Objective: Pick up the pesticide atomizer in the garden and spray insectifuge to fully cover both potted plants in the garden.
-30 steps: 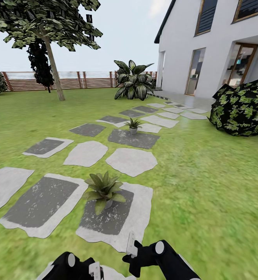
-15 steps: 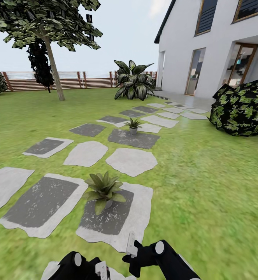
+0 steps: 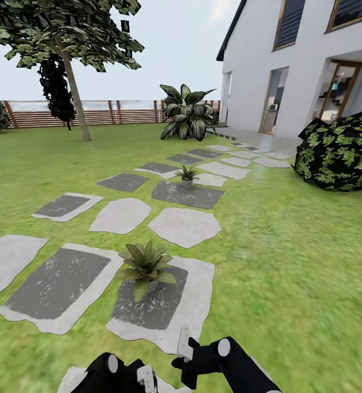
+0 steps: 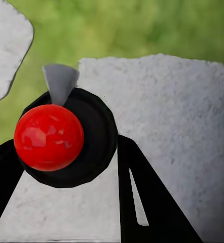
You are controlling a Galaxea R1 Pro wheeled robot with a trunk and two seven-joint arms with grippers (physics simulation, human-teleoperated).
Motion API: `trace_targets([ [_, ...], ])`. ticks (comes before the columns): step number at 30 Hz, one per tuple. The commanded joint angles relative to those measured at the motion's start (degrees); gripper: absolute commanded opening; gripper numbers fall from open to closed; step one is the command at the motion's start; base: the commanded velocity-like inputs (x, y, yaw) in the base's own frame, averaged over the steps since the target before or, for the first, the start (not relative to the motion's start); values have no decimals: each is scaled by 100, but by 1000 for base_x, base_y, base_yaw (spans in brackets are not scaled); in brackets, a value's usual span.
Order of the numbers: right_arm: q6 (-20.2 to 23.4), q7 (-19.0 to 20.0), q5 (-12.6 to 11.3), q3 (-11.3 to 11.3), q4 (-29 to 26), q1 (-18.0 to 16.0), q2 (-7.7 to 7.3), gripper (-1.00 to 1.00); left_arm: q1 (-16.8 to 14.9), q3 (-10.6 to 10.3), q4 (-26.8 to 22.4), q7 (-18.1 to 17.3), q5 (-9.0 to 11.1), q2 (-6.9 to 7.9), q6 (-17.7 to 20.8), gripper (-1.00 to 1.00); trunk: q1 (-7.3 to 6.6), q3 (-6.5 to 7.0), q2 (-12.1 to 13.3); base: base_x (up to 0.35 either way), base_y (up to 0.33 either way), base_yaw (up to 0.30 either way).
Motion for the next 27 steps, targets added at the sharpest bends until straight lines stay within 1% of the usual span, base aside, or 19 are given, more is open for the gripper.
trace_targets([
  [1,-47,3,60,-5,-6,-2,1,-100,-2,15,-8,39,-29,-5,107,-100,-1,-6,-2,0,0,0],
  [4,-45,1,60,-5,-6,-2,1,-100,1,15,-8,121,-29,-5,250,-100,-1,-6,-2,0,0,0],
  [6,-44,1,60,-5,-6,-2,1,-100,3,15,-8,137,-27,-7,276,-100,-1,-6,-2,0,0,0],
  [11,-44,1,60,-5,-5,-2,1,-100,3,16,-8,144,-20,-61,288,-100,-1,-6,-2,0,0,0],
  [18,-44,1,60,-5,-2,-2,1,-100,0,16,-8,153,-19,-205,284,-100,-1,-6,-2,0,0,0],
  [27,-44,1,60,-5,3,-2,1,-100,-2,20,-8,162,-16,-258,274,-100,-1,-6,-2,0,0,0],
])
